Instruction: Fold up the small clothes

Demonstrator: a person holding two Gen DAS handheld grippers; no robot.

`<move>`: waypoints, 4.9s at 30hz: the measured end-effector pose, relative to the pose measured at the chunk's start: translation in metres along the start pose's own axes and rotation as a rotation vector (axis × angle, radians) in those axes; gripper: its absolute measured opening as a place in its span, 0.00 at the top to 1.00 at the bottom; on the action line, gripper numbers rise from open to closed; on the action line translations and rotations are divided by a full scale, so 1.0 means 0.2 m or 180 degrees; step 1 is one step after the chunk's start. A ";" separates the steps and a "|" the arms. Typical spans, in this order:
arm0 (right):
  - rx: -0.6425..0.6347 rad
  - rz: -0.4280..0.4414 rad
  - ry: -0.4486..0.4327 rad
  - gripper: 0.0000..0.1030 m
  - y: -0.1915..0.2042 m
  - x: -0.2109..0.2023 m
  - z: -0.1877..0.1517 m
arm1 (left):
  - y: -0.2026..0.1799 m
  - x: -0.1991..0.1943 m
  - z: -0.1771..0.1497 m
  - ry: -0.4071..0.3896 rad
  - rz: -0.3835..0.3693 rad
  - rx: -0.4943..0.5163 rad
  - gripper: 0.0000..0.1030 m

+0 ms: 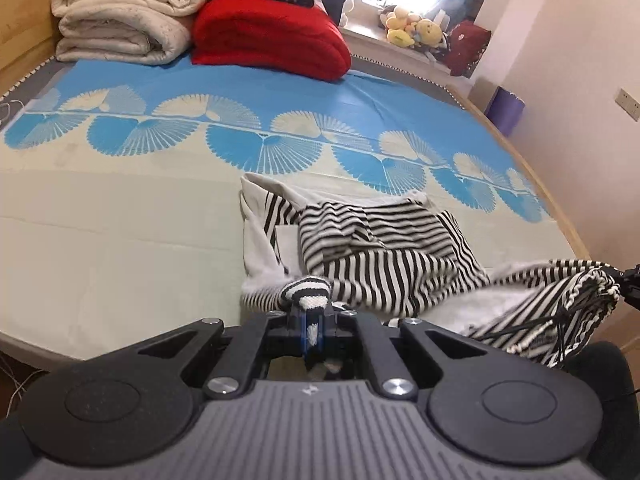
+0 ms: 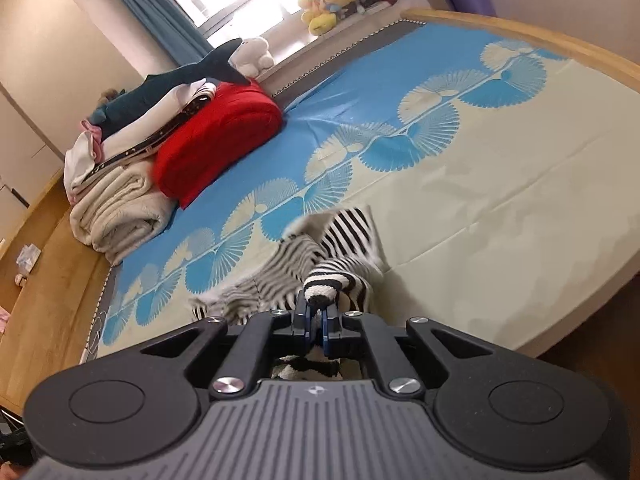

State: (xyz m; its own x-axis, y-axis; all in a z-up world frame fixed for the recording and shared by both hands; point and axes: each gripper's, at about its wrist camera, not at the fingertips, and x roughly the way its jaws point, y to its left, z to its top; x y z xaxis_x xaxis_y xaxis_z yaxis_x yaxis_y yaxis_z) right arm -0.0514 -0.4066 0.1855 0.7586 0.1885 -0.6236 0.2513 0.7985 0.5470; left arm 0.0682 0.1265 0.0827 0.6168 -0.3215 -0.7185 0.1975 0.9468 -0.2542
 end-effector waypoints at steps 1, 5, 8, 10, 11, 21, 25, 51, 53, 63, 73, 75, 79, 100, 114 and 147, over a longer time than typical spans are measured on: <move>0.0027 -0.0022 0.0016 0.96 0.00 0.01 0.01 | 0.01 0.04 0.02 0.0006 0.0019 0.0029 0.95; 0.0008 -0.0127 0.0087 0.96 0.02 0.21 0.09 | 0.09 0.32 0.22 0.0018 0.0043 -0.0063 0.95; -0.0086 -0.0188 0.0122 0.96 0.07 0.45 0.19 | 0.15 0.58 0.40 -0.0001 0.0131 -0.0058 0.95; -0.0174 -0.0238 0.0118 0.96 0.09 0.65 0.27 | 0.20 0.78 0.51 -0.0001 0.0206 -0.0079 0.95; -0.0225 -0.0244 0.0119 0.96 0.11 0.76 0.32 | 0.23 0.89 0.56 0.0023 0.0224 -0.0125 0.95; -0.0061 -0.0498 0.0416 0.85 0.07 1.66 0.50 | 0.56 1.38 0.71 0.0452 0.0140 -0.1091 0.68; -0.0196 -0.0433 0.0265 0.68 0.10 1.66 0.54 | 0.54 1.29 0.75 0.0187 0.0106 -0.0991 0.57; -0.0857 -0.0458 0.0684 0.85 0.24 1.86 0.30 | 0.16 1.39 0.68 0.0032 0.0193 0.0241 0.86; -0.0718 -0.0374 0.0407 0.88 0.25 1.82 0.35 | 0.19 1.35 0.72 -0.0262 0.0182 0.0015 0.89; -0.0226 -0.0325 0.0012 0.82 0.23 1.92 0.49 | 0.26 1.55 0.81 -0.0084 0.0581 -0.0424 0.94; -0.0602 -0.0319 -0.0021 0.50 0.20 1.81 0.53 | 0.38 1.41 0.81 -0.0123 0.0224 -0.0396 0.69; -0.0692 -0.0358 0.0036 0.50 0.14 1.78 0.53 | 0.35 1.44 0.78 0.0112 0.0005 -0.0224 0.45; -0.0776 -0.0367 0.0492 0.46 0.03 1.83 0.51 | 0.22 1.50 0.72 0.0272 0.0109 0.0269 0.43; -0.0526 -0.0922 0.0453 0.73 0.02 1.95 0.48 | 0.42 1.42 0.75 0.0121 0.0587 -0.0349 0.60; -0.0815 -0.0628 0.1031 0.53 -0.13 1.48 0.27 | 0.51 1.25 0.37 0.1231 0.0201 -0.0150 0.48; -0.0861 -0.1125 0.0820 0.71 -0.10 1.14 0.11 | 0.49 0.98 0.34 0.0720 0.0412 0.0093 0.74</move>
State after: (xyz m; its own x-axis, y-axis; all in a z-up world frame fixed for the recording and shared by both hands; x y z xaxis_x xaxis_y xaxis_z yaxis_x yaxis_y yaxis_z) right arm 0.1294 -0.3927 0.0450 0.4742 -0.0120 -0.8803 0.2751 0.9519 0.1352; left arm 0.2608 0.1578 -0.0384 0.4530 -0.1897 -0.8711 0.1520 0.9792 -0.1342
